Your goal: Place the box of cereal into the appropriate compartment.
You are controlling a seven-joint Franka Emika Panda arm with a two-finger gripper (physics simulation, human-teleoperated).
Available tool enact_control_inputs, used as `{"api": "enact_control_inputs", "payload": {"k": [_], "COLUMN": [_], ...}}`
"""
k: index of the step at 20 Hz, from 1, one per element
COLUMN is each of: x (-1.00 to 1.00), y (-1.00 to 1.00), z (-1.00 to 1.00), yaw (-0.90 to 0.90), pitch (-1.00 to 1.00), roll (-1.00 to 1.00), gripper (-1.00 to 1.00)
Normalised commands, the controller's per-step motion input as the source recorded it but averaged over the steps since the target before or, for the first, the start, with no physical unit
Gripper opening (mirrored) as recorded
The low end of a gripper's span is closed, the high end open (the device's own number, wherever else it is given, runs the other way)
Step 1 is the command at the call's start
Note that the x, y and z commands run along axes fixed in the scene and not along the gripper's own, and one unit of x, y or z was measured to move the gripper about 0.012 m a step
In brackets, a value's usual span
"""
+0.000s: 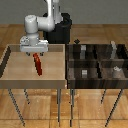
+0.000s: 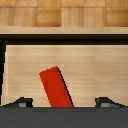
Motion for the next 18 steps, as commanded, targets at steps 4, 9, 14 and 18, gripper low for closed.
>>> {"api": "enact_control_inputs", "payload": {"k": [4, 9, 14, 18], "x": [0.0, 0.0, 0.0, 0.0], "y": [0.0, 0.2, 0.0, 0.0], "z": [0.0, -0.2, -0.8, -0.25], "yaw": [0.0, 0.0, 0.0, 0.0], "pitch": [0.0, 0.0, 0.0, 0.0], "roll": [0.0, 0.0, 0.0, 0.0], "gripper": [1.0, 1.0, 1.0, -1.0]}}
